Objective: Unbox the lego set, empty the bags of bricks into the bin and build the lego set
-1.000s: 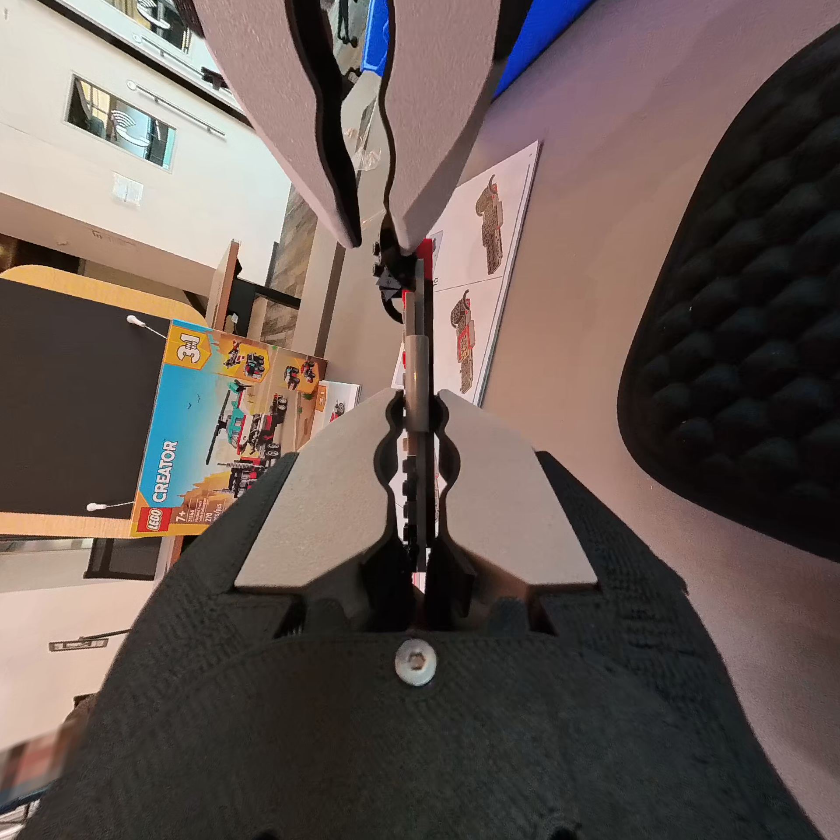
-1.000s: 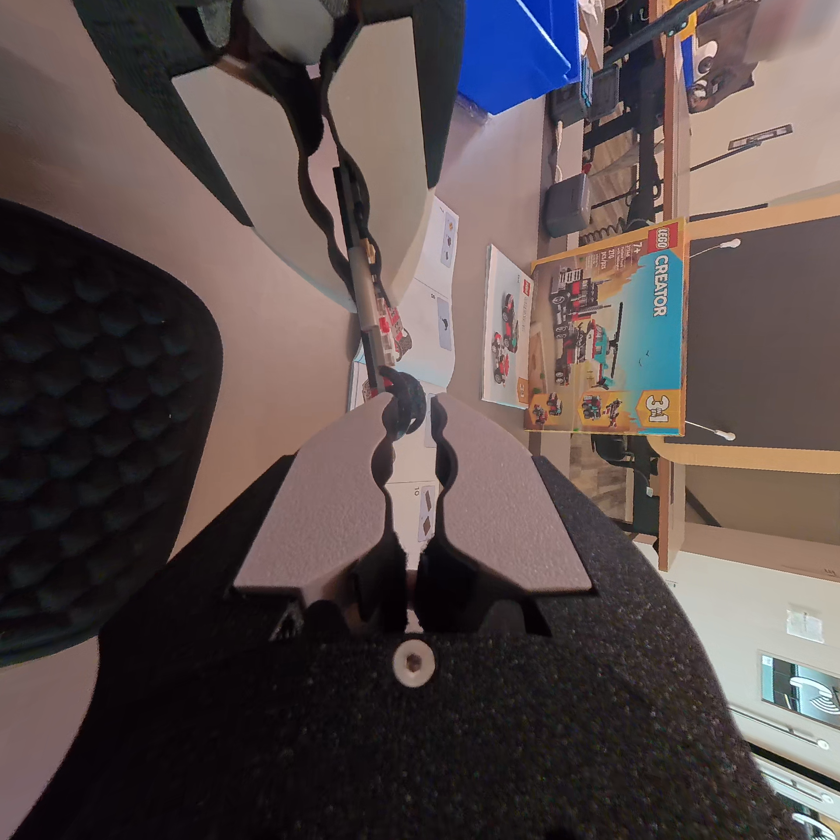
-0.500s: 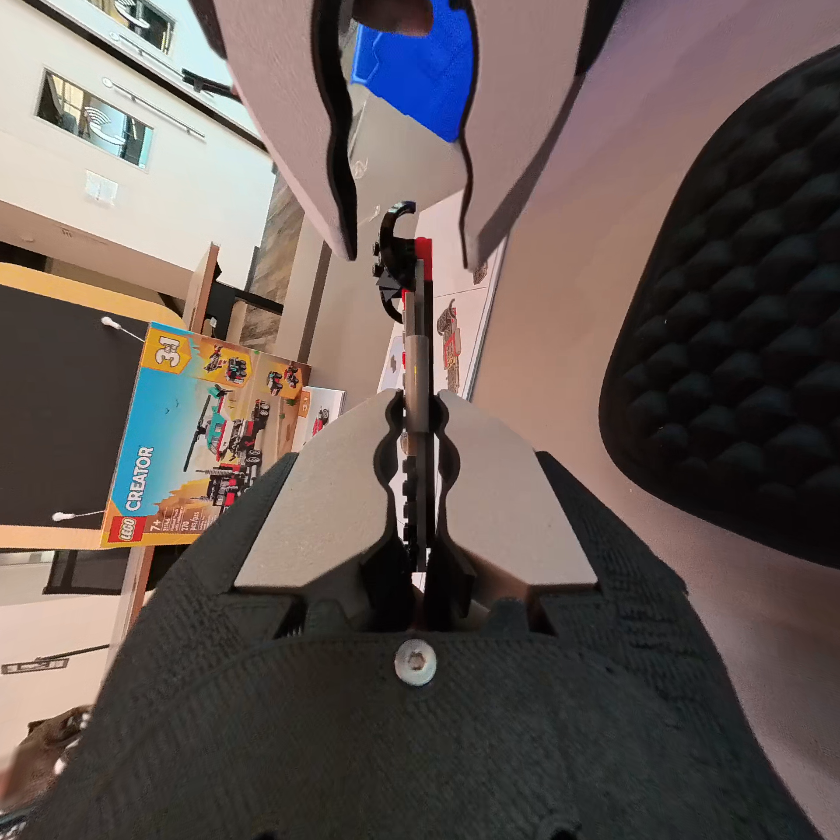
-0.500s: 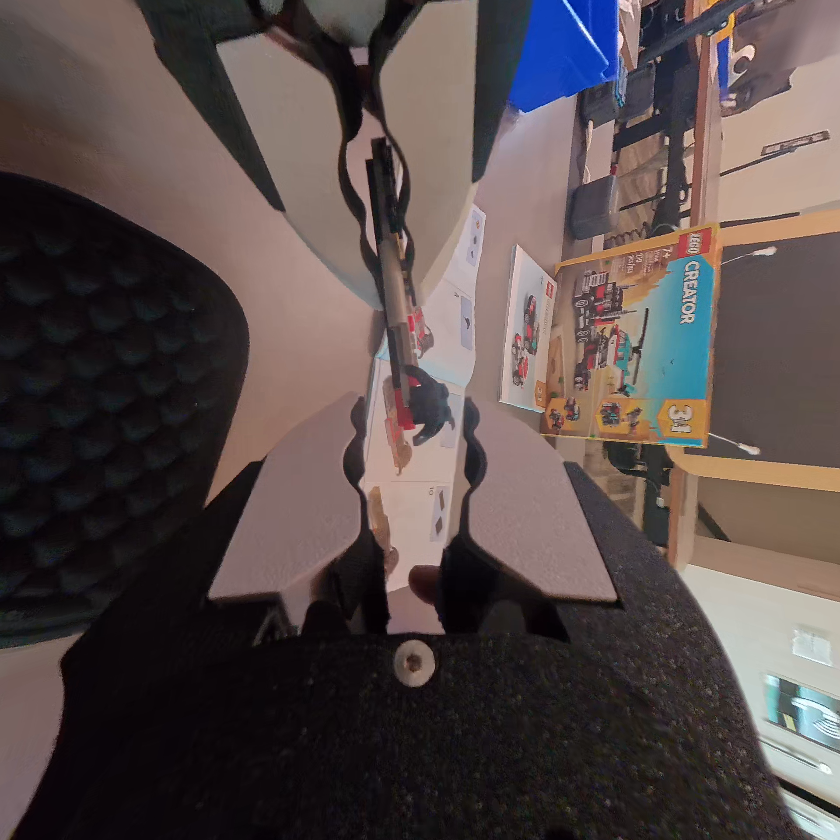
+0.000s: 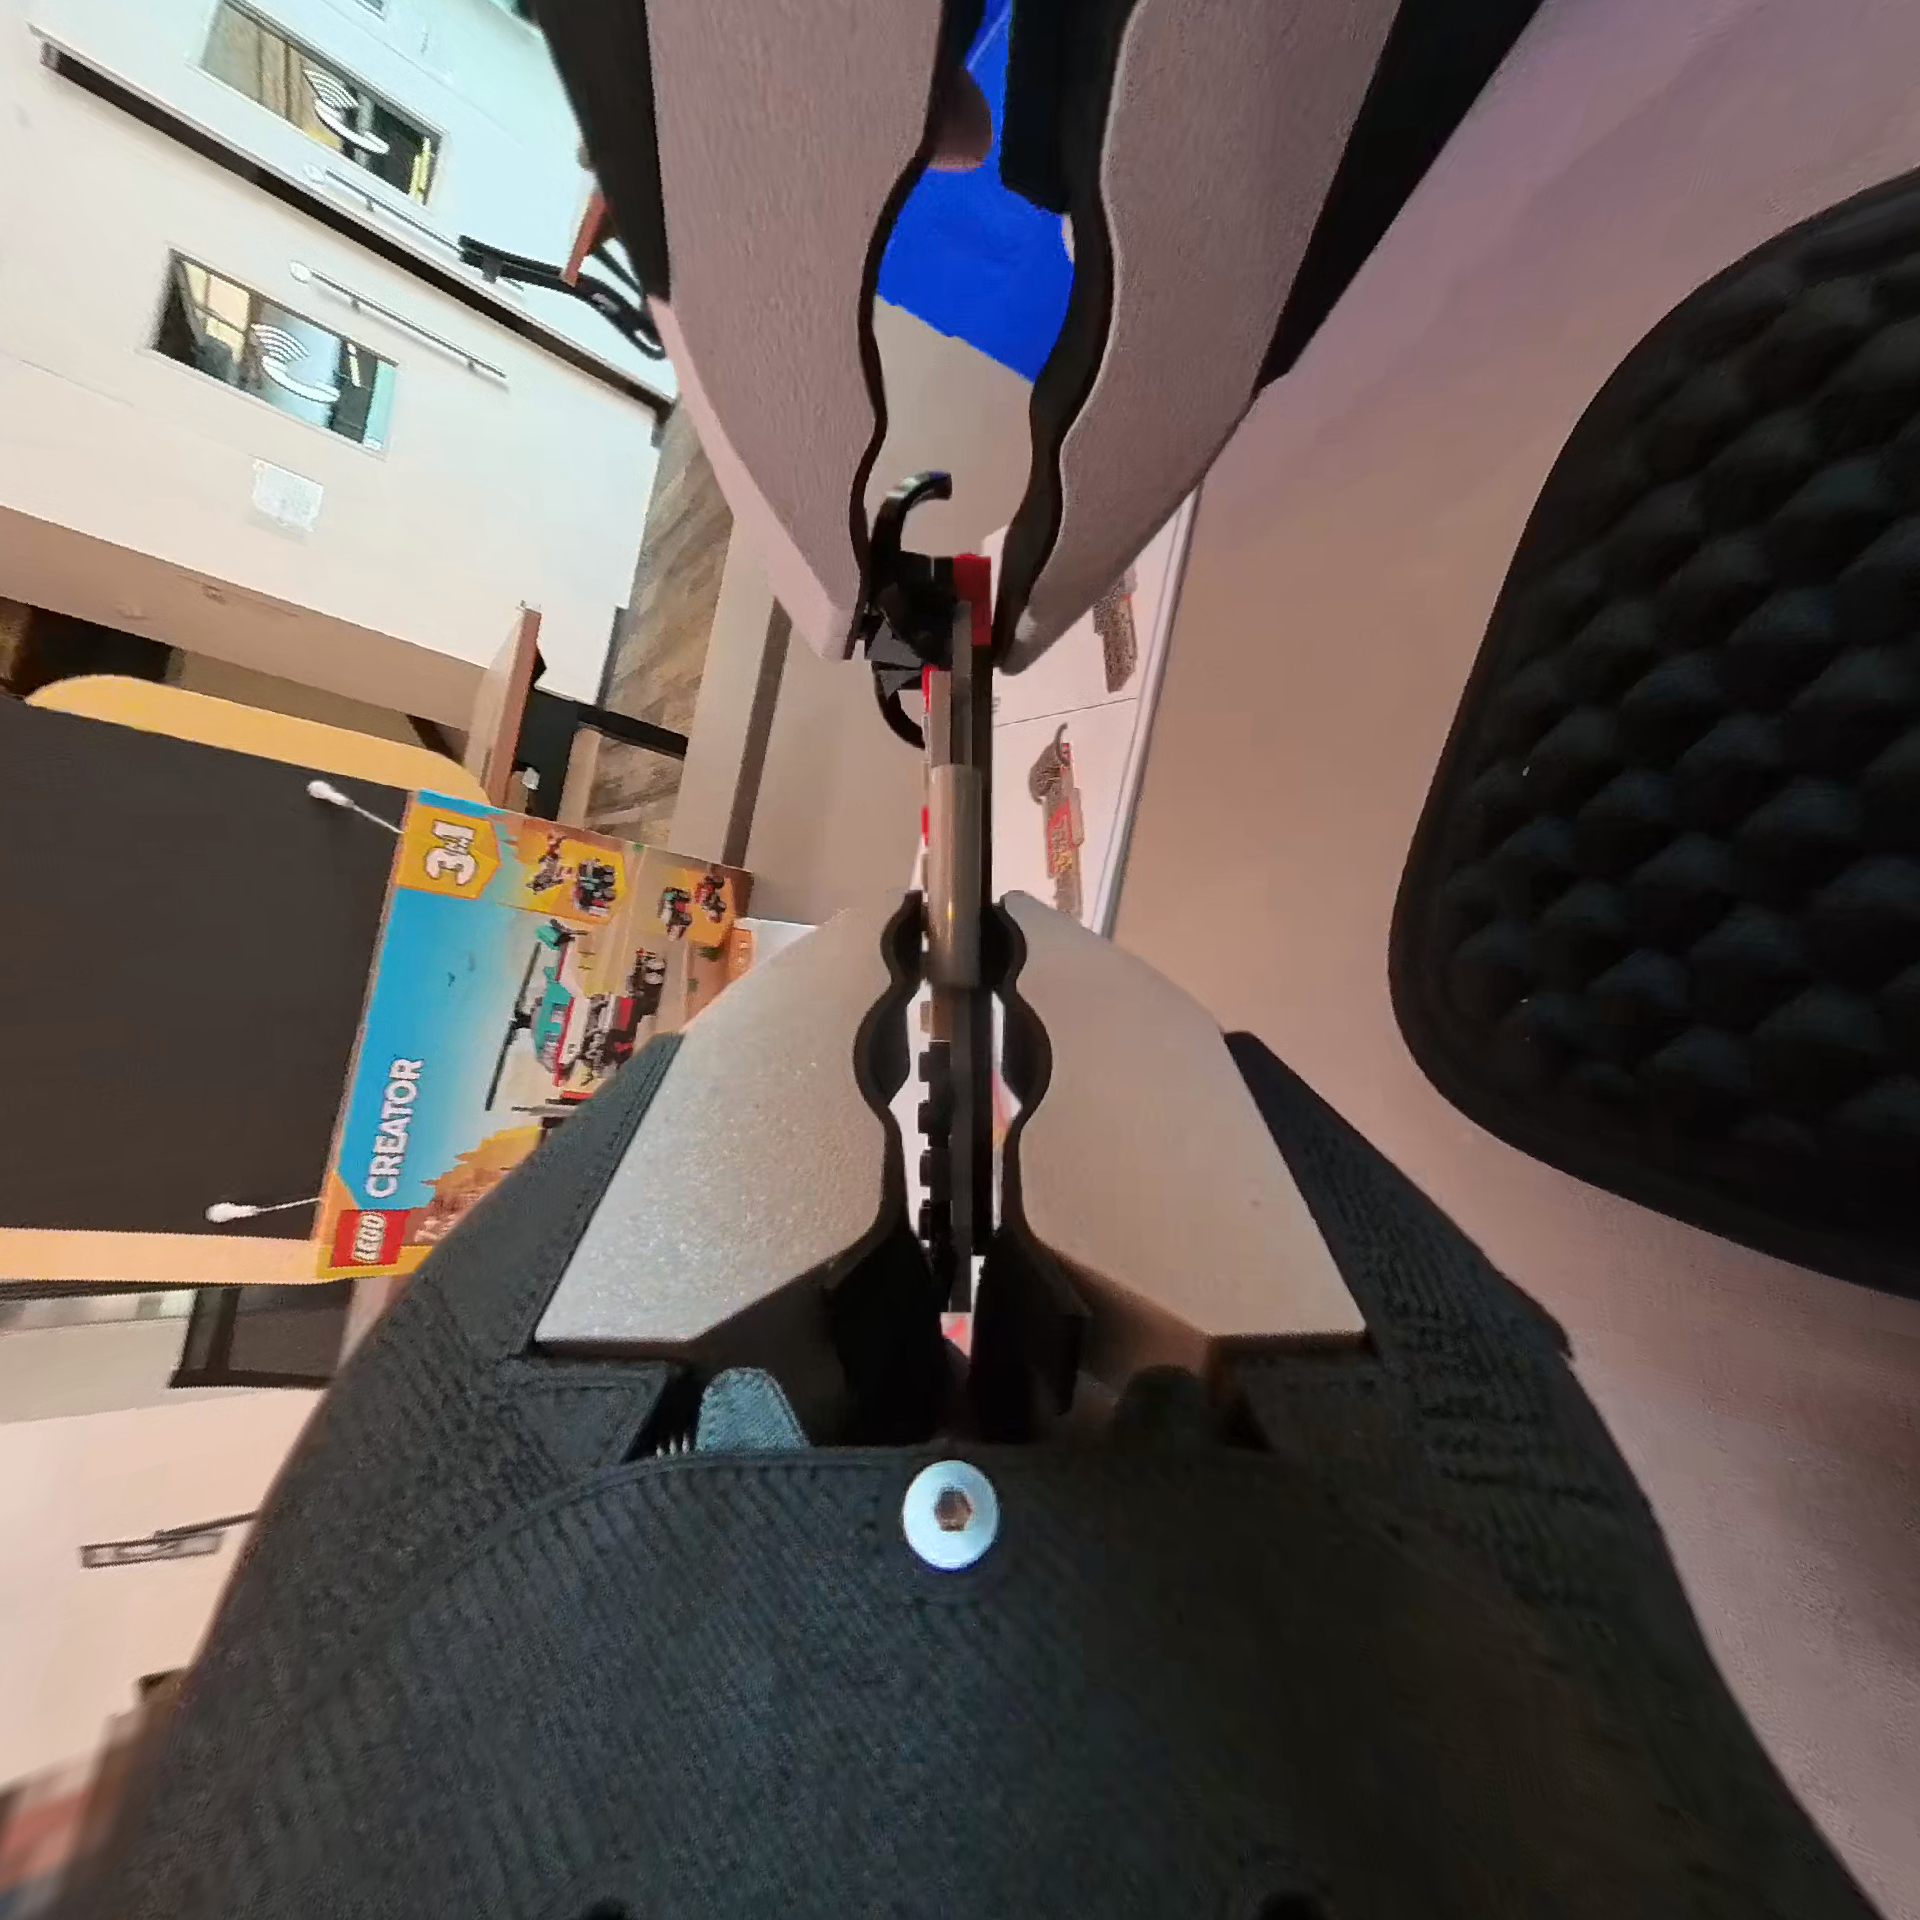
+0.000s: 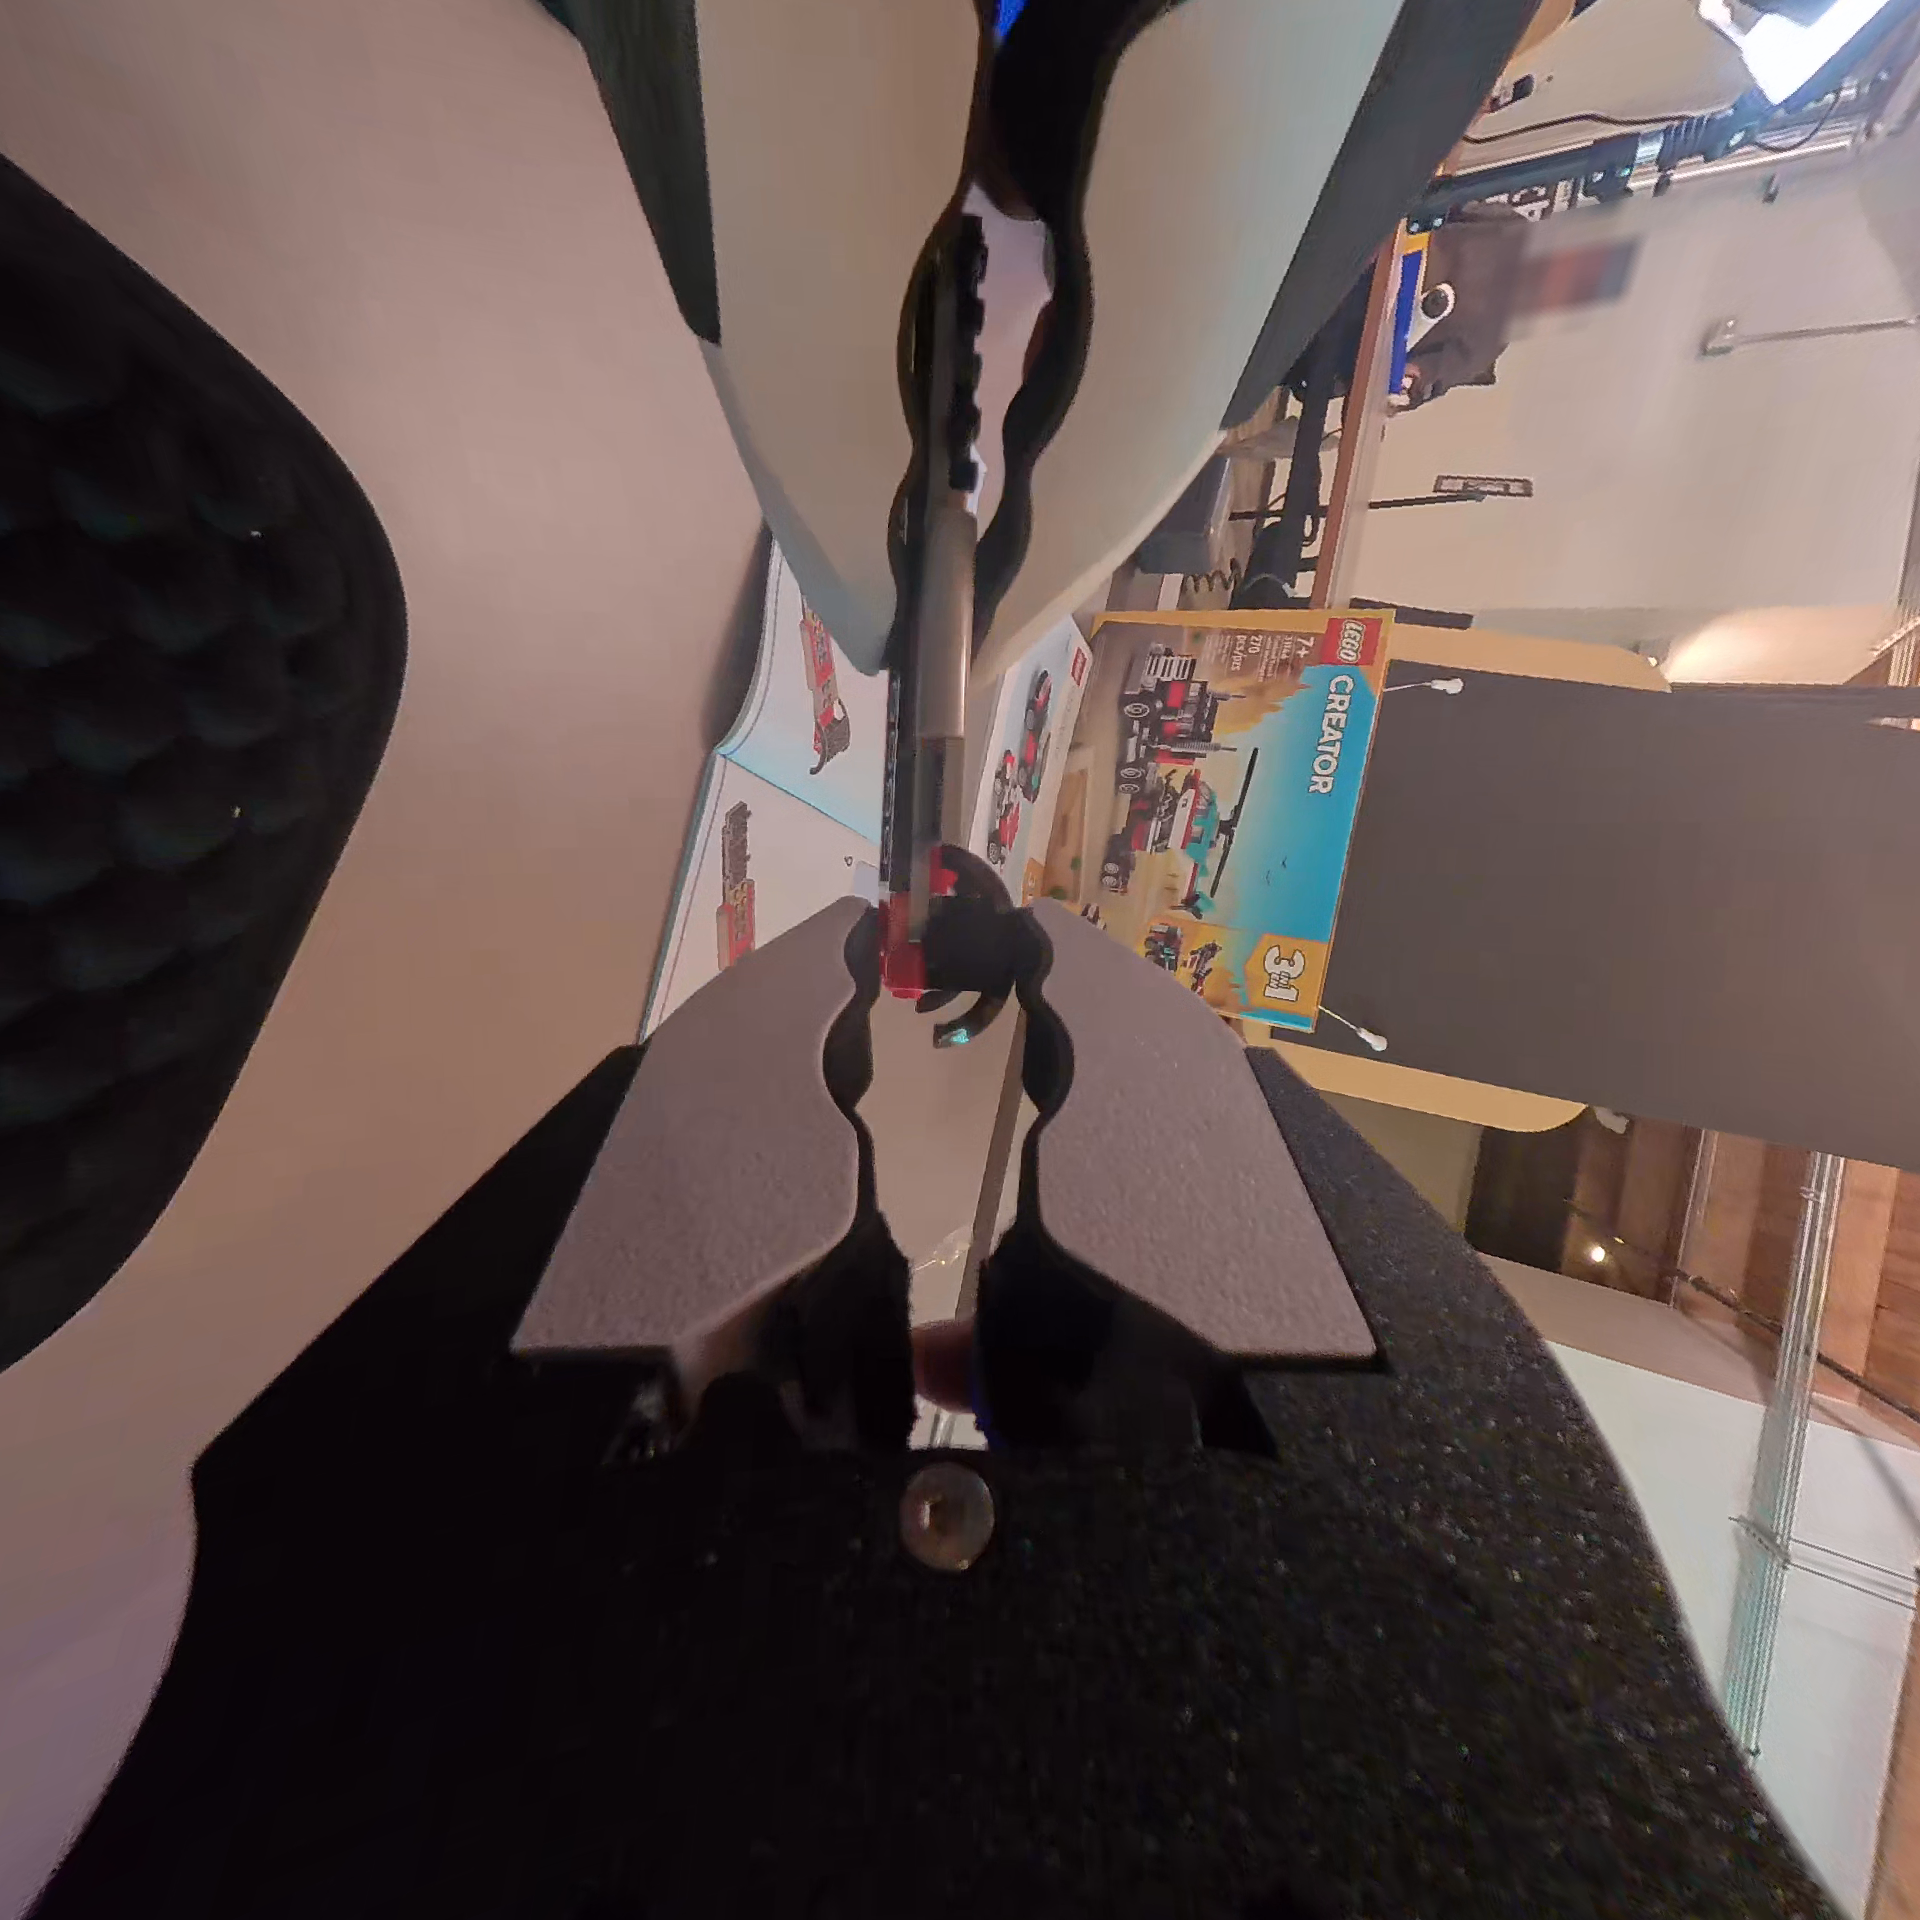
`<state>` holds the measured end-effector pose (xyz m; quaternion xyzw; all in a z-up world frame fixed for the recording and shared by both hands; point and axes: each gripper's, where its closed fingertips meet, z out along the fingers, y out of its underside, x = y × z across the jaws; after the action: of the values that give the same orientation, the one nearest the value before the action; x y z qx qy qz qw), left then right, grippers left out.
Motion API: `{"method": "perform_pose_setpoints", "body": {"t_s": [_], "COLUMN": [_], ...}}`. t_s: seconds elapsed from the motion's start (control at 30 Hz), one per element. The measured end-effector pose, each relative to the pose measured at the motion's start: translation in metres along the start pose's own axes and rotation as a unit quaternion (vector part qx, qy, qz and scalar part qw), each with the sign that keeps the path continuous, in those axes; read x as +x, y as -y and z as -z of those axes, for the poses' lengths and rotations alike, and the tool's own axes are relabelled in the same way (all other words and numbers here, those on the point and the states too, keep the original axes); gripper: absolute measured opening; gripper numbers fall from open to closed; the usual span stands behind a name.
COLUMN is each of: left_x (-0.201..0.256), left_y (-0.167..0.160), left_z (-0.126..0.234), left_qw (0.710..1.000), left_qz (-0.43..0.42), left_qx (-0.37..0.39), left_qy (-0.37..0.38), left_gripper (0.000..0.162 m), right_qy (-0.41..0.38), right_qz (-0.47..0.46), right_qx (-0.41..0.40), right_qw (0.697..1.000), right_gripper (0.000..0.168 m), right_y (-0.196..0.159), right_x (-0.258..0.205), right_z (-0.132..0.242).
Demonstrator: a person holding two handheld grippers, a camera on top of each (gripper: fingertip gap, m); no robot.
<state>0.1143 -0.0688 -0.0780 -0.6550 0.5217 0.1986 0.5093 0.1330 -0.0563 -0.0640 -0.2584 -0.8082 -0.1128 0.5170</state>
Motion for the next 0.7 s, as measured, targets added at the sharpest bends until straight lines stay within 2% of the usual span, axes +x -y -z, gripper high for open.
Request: {"method": "perform_pose_setpoints", "body": {"t_s": [0.2,0.7], "left_x": [-0.0044,-0.0047], "left_y": [0.0042,0.0068], "left_z": [0.0015,0.0027], "left_qw": [0.998,0.996], "left_qz": [-0.055,-0.087], "left_qx": [-0.009,-0.015], "left_qy": [0.024,0.033], "left_gripper": [0.012,0.014], "right_qy": [-0.001,0.03], "right_qz": [0.007,-0.032], "right_qx": [-0.008,-0.001], "right_qw": [1.0,0.999], "right_gripper": [0.024,0.024], "right_y": [-0.0032,-0.0064], "right_x": [0.0012,-0.0041], "right_z": [0.0008,0.0015]}}
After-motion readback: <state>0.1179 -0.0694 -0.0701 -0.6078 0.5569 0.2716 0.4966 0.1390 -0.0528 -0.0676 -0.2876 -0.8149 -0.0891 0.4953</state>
